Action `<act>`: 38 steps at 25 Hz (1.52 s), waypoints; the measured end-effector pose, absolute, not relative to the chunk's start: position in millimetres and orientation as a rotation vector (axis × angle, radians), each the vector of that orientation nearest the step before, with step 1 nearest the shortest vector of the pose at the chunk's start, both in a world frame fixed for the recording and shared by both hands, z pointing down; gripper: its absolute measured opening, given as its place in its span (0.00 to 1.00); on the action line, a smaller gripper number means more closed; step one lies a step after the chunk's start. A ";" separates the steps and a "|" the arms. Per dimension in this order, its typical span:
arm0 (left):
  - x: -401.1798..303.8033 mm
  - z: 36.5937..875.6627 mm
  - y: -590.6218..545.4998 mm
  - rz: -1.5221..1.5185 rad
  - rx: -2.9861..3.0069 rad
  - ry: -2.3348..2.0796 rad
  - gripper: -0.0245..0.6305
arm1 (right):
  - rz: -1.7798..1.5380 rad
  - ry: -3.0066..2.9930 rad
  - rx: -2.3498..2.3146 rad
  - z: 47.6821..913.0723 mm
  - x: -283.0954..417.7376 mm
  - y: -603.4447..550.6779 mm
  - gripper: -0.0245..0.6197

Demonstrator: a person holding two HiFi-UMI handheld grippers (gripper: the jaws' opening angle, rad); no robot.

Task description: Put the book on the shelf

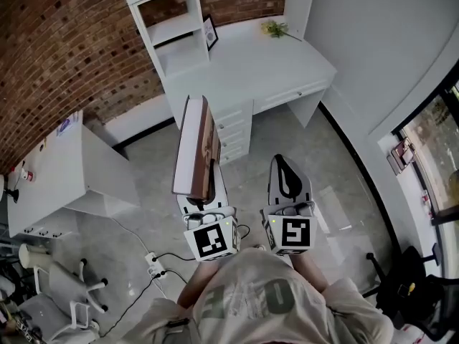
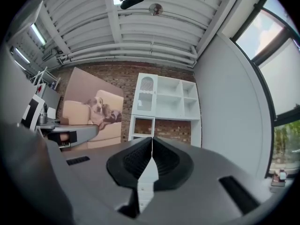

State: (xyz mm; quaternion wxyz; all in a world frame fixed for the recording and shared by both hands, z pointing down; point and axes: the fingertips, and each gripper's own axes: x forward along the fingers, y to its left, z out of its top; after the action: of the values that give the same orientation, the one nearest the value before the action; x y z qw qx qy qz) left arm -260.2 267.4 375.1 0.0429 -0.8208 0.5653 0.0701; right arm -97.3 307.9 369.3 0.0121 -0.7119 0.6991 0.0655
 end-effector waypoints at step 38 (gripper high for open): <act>-115.7 381.0 -100.0 0.238 -2.445 1.843 0.27 | 0.172 2.226 -2.150 395.0 85.9 -53.4 0.06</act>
State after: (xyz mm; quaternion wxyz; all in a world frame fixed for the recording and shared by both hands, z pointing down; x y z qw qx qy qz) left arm -115.7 -100.0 381.0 0.0353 -0.7956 0.5999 0.0773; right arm 85.9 -53.4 395.0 0.0212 -0.6934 0.7181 0.0555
